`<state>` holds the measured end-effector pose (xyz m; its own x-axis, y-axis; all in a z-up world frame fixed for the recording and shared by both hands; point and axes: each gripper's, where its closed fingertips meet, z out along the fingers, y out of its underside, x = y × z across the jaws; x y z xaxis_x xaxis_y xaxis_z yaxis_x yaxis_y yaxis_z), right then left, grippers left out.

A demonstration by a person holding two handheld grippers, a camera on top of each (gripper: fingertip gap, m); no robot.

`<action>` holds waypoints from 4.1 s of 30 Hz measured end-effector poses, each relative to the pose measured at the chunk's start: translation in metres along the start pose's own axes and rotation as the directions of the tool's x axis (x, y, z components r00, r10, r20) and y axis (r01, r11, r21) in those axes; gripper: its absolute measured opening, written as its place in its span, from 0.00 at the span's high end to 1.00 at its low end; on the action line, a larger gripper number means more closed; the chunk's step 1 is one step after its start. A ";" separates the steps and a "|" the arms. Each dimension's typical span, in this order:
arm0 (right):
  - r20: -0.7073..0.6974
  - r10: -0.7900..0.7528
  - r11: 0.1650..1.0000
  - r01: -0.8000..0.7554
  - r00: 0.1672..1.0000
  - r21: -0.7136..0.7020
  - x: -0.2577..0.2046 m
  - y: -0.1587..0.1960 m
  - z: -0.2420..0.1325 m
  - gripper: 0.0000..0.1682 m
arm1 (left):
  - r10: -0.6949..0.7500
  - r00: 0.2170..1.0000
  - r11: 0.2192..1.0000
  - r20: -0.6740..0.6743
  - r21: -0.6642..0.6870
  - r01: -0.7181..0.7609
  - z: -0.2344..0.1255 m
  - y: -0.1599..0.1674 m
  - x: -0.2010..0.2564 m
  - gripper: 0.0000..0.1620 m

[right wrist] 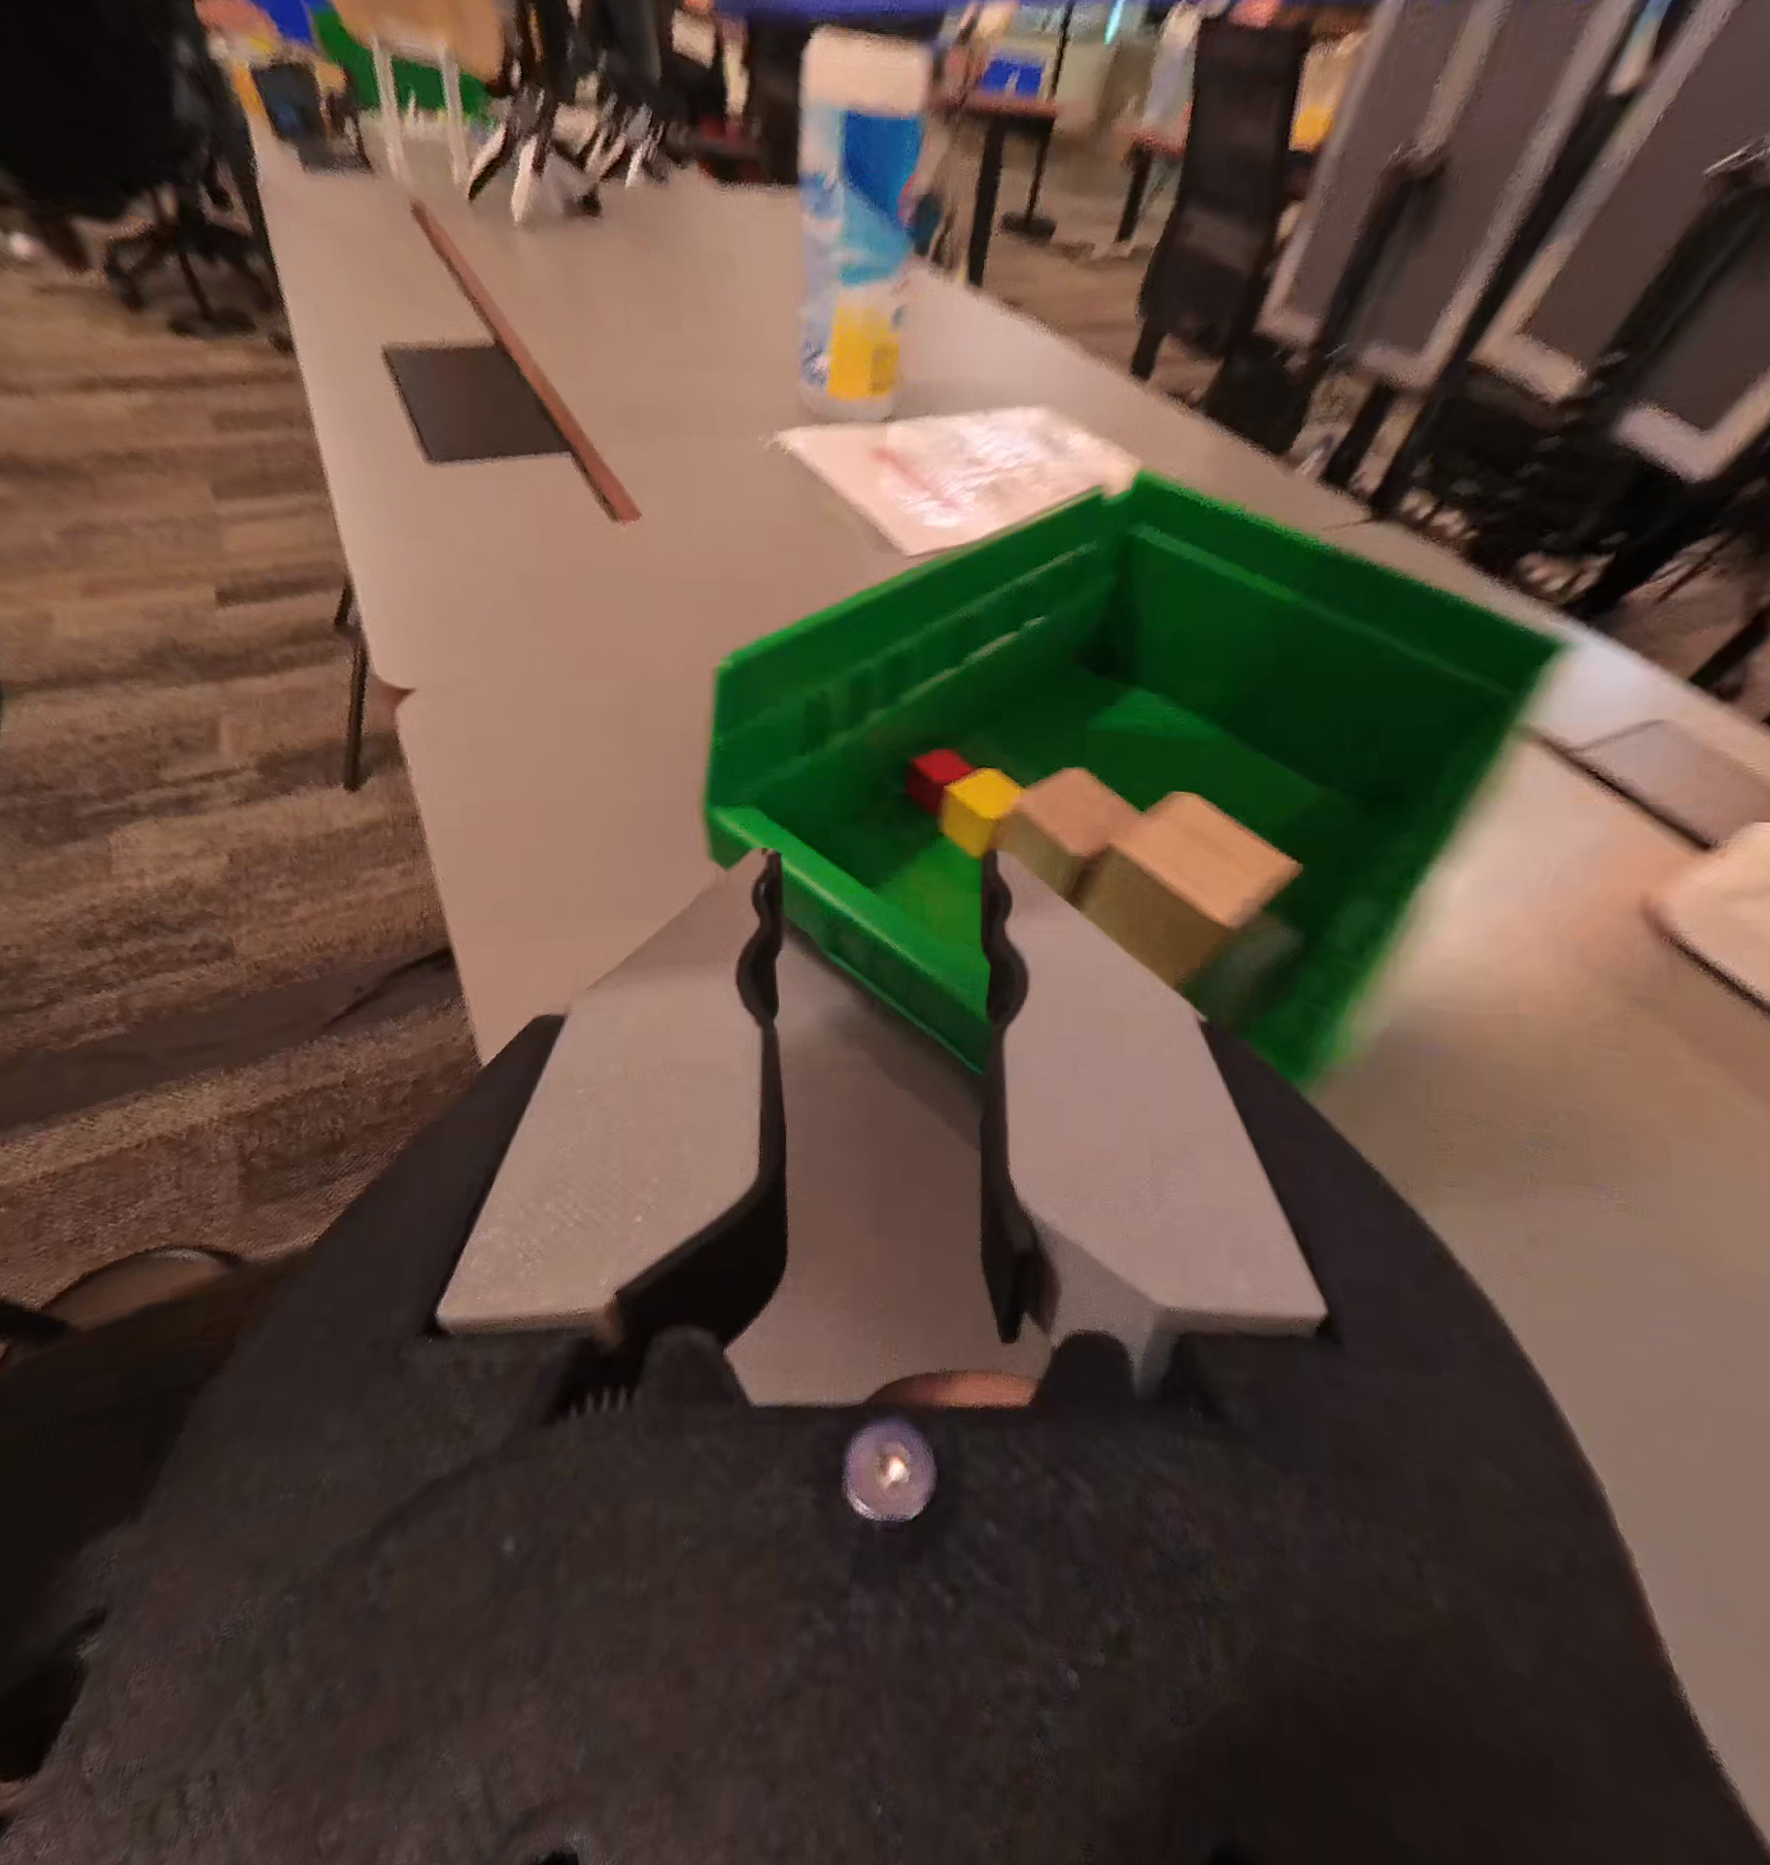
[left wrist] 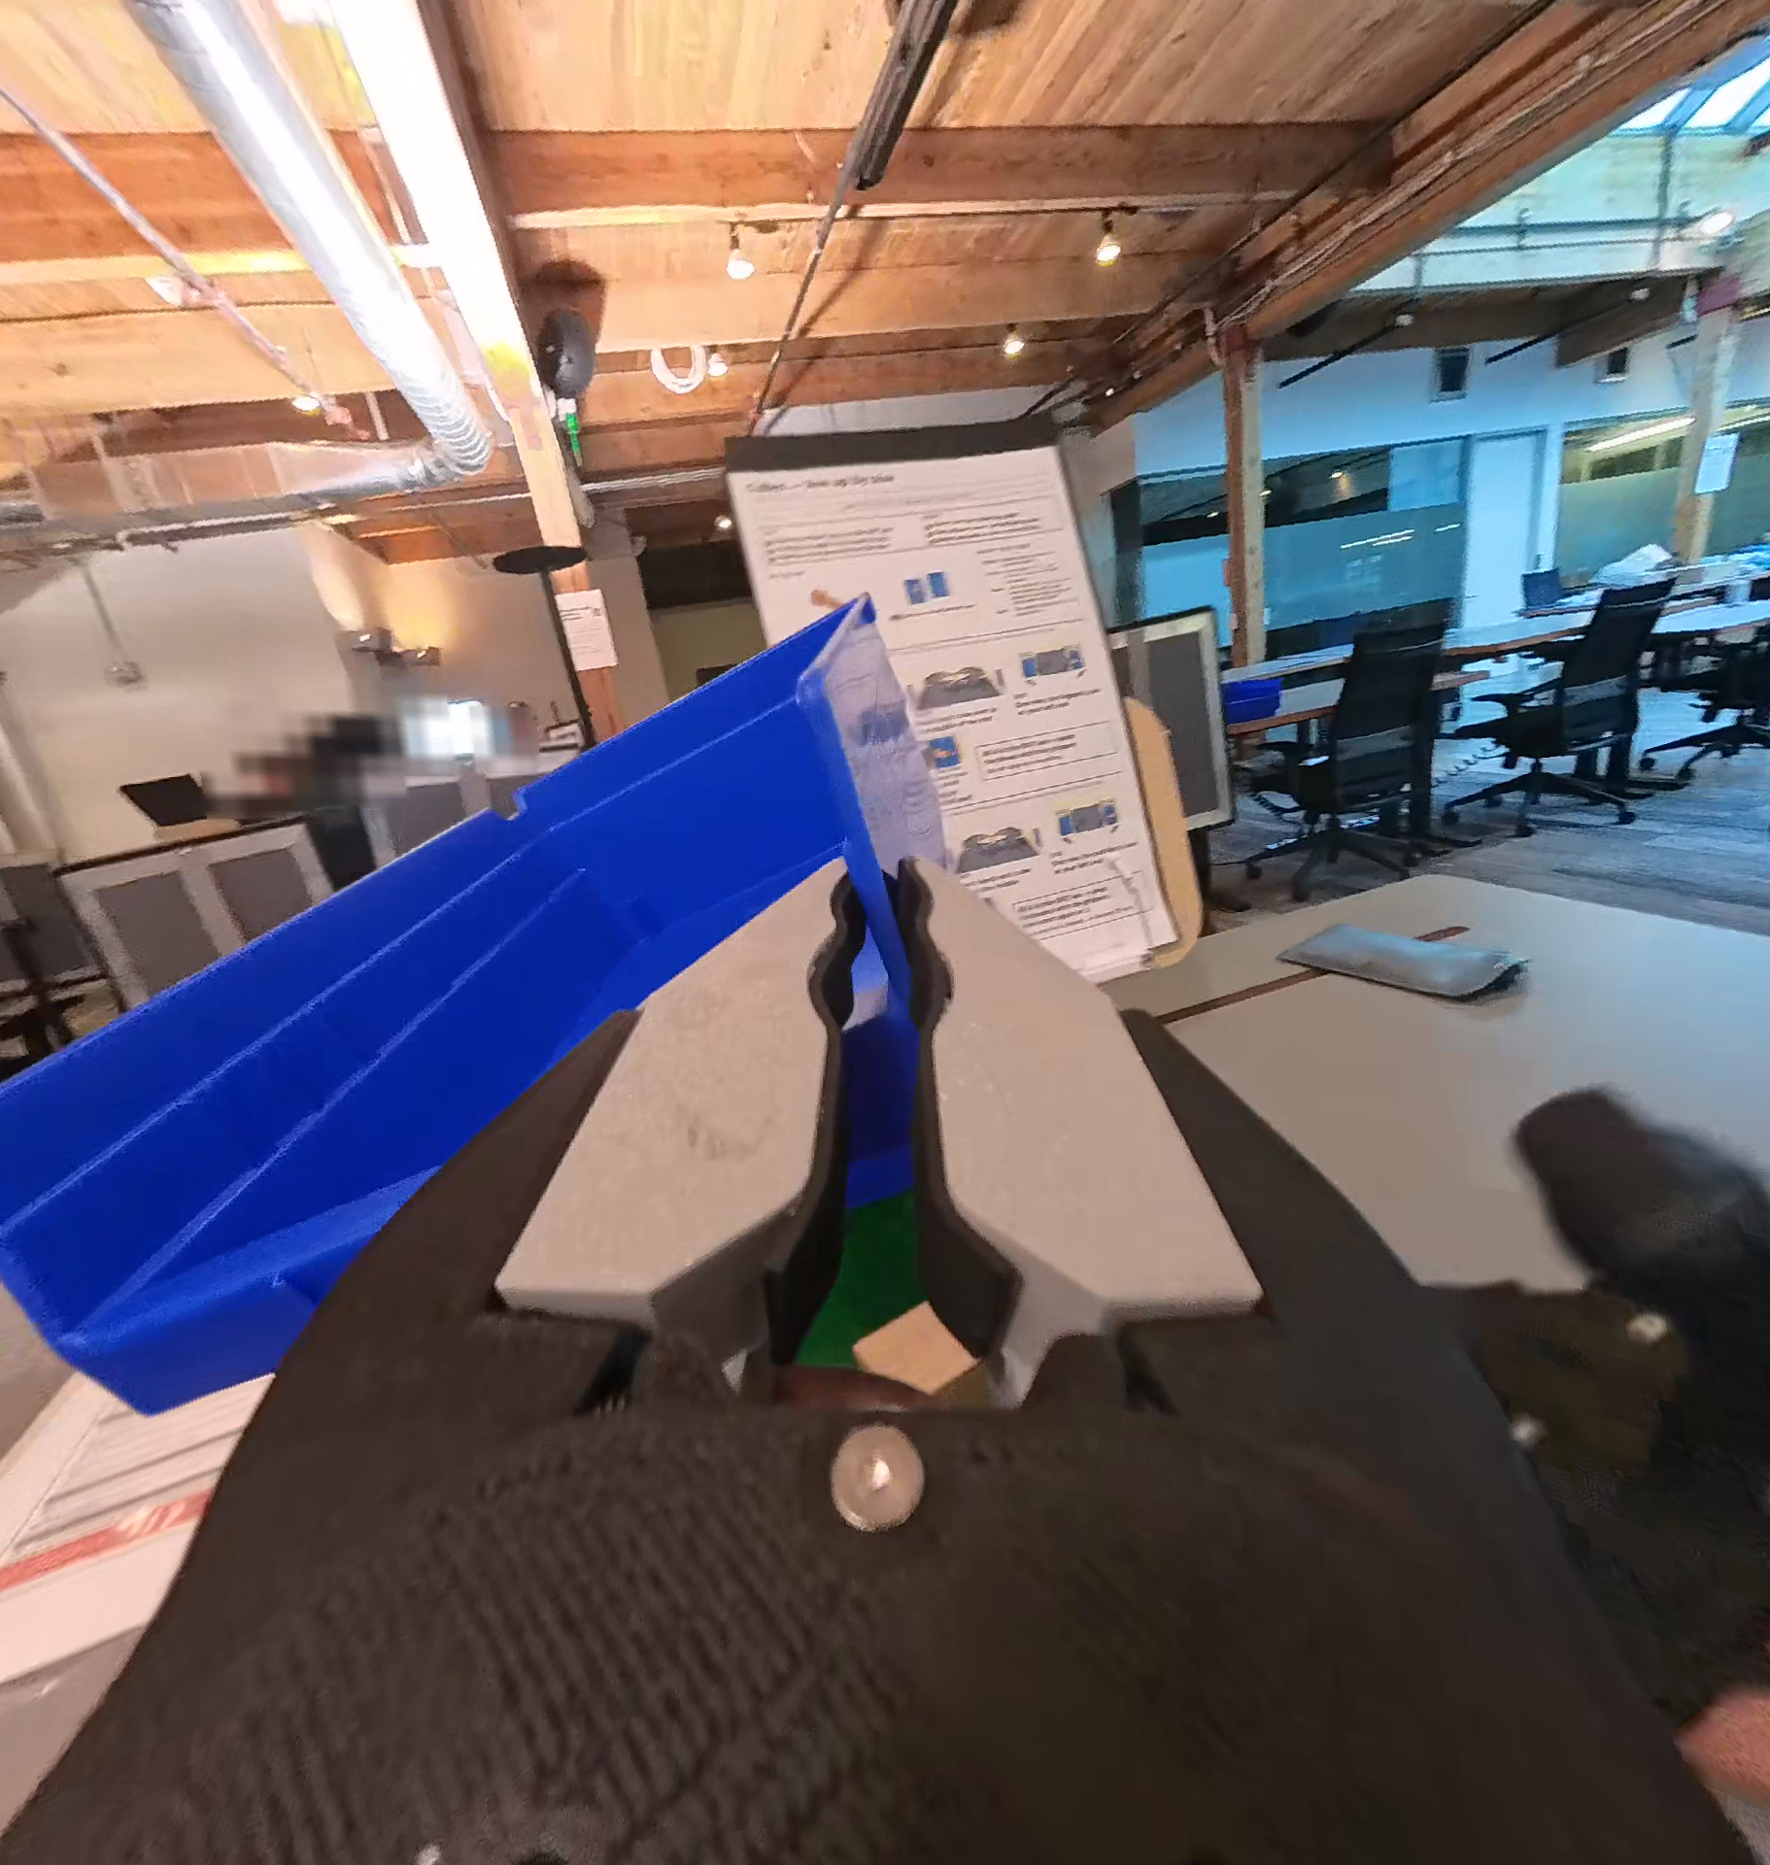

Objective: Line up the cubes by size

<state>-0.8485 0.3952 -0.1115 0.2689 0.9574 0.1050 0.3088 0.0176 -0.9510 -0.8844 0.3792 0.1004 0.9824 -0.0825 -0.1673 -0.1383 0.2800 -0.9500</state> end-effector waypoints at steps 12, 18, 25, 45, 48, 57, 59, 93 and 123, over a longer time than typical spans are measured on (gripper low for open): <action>-0.354 0.002 0.996 -0.033 0.935 -0.082 0.193 0.079 -0.289 0.78 | -0.058 0.961 0.998 -0.271 -0.012 0.056 0.047 0.049 0.225 0.98; -0.407 0.091 0.992 -0.119 0.909 -0.044 0.210 0.109 -0.361 0.78 | -0.145 0.909 0.968 -0.390 -0.246 0.049 0.071 0.147 0.330 0.98; -0.376 0.129 0.974 -0.189 0.918 -0.127 0.204 0.135 -0.335 0.79 | -0.182 0.871 0.944 -0.456 -0.329 0.025 0.088 0.199 0.385 1.00; -0.164 -0.008 0.929 -0.054 0.986 -0.367 0.126 0.131 -0.223 0.67 | -0.199 0.926 0.874 -0.320 -0.485 0.020 0.008 0.227 0.196 0.80; -0.189 -0.032 0.896 -0.056 0.981 -0.441 0.134 0.148 -0.210 0.68 | -0.056 0.980 0.862 -0.189 -0.505 -0.048 -0.002 0.241 0.129 0.81; -0.290 0.049 0.829 -0.201 0.956 -0.522 0.189 0.197 -0.283 0.92 | 0.089 0.994 0.770 0.055 -0.637 -0.033 -0.055 0.291 -0.012 0.85; -0.355 0.040 0.809 -0.239 0.934 -0.537 0.215 0.210 -0.307 0.84 | 0.086 0.992 0.800 0.090 -0.600 -0.015 -0.058 0.289 -0.029 1.00; -0.316 0.030 0.999 -0.037 0.948 -0.017 0.196 0.063 -0.090 0.48 | 0.021 0.997 0.841 0.076 -0.541 0.024 0.020 0.215 0.036 0.47; -0.387 0.091 0.994 -0.110 0.918 -0.027 0.232 0.111 -0.075 0.51 | 0.090 0.990 0.801 0.111 -0.598 -0.006 0.006 0.234 0.007 0.54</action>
<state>-0.6832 0.5981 -0.1713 0.6280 0.7685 0.1225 0.3017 -0.0952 -0.9486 -0.9092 0.4500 -0.1219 0.9738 0.0494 -0.2220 -0.1916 -0.3476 -0.9179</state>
